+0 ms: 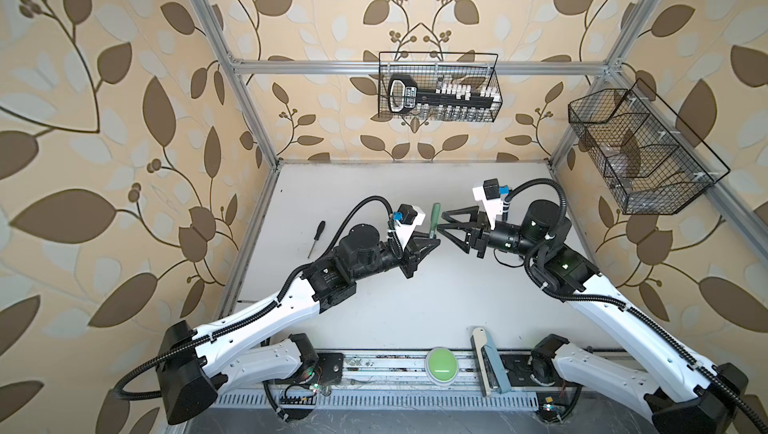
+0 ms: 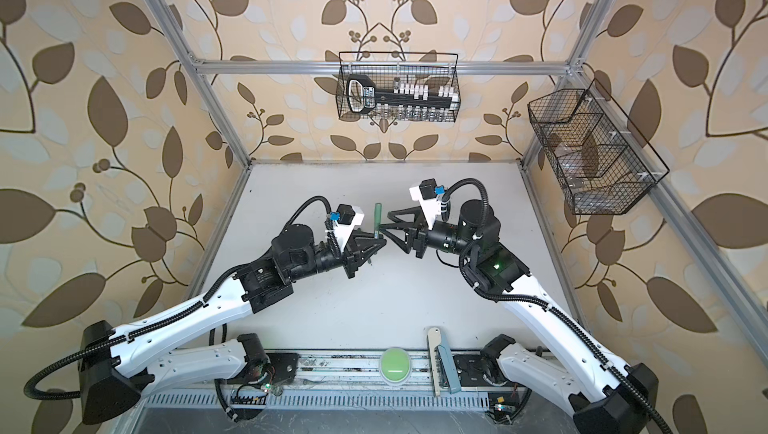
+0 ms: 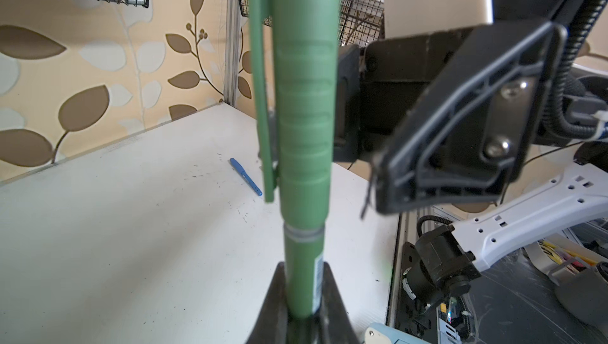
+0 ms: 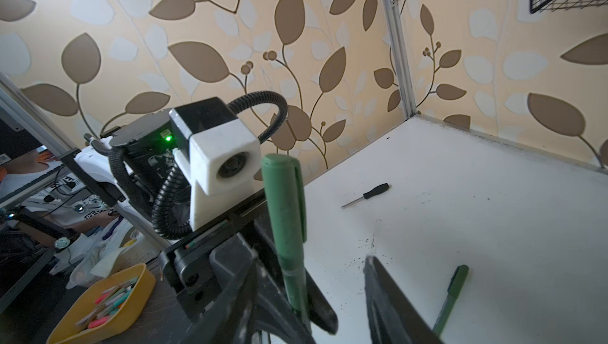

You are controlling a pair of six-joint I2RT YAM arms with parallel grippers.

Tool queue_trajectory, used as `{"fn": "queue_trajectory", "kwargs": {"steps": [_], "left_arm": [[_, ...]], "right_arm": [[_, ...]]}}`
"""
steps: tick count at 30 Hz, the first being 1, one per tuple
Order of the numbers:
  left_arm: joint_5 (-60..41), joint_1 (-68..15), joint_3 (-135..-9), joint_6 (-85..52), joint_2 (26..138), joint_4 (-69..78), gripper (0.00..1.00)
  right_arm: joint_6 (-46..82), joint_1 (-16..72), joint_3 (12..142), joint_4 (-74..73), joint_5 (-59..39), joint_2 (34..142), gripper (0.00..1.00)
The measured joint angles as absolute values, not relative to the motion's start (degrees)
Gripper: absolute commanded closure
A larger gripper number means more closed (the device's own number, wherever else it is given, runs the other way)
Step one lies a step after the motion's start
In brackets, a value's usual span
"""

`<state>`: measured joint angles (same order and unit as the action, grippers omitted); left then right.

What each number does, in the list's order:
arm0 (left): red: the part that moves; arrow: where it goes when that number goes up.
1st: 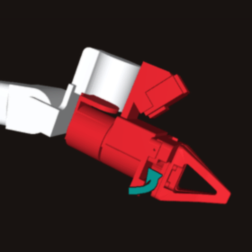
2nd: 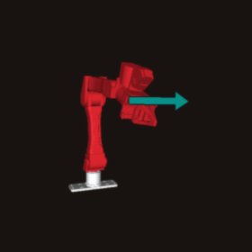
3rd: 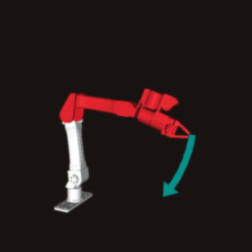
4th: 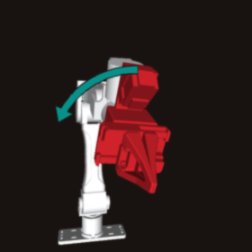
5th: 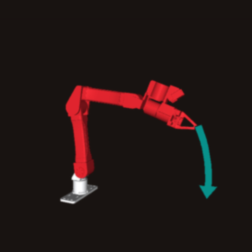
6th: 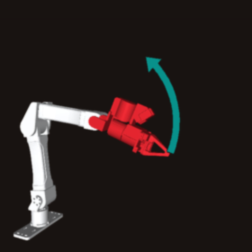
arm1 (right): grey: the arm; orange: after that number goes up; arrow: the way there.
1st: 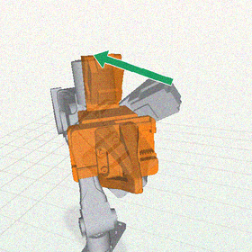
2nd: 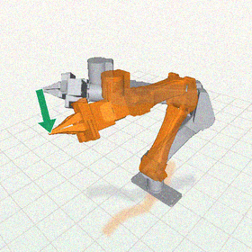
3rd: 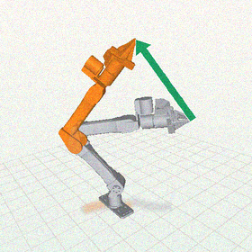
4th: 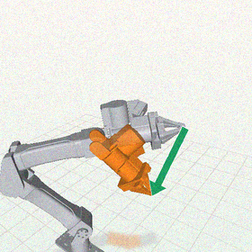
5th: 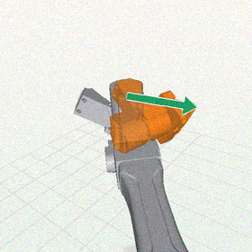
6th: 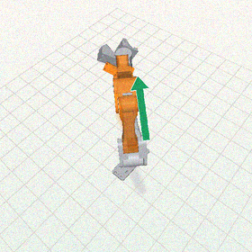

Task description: Insert the pens into the pen caps

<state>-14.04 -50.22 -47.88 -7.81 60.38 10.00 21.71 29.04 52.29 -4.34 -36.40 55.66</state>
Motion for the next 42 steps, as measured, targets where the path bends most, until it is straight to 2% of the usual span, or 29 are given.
{"fn": "queue_trajectory", "kwargs": {"steps": [8,19,23,28,33,36,42], "left_arm": [[-14.06,-50.22,-48.03,-7.79,63.13,9.13,1.00],[-14.06,-50.22,-48.03,-7.79,63.18,8.73,1.00],[-14.06,-50.22,-48.03,-7.77,63.18,8.73,1.00],[-14.04,-50.22,-48.03,-7.64,63.18,8.73,1.00],[-13.76,-50.22,-48.16,-7.40,63.18,8.36,1.00],[-12.86,-50.17,-49.25,-7.18,63.64,6.79,1.00],[-13.72,-47.46,-52.21,-4.54,65.82,4.40,1.00]], "right_arm": [[22.70,27.24,57.69,-4.10,-40.58,57.87,0.42],[21.96,27.35,60.55,-1.80,-41.60,62.04,0.48],[21.87,27.38,60.55,-1.37,-41.69,62.57,0.55],[21.91,27.77,60.55,-1.04,-42.17,63.20,0.69],[21.58,28.14,60.55,-0.93,-42.48,63.86,0.90],[21.10,28.12,60.55,-0.75,-42.09,63.94,0.98],[20.91,27.92,59.44,-3.09,-39.70,63.92,1.00]]}}
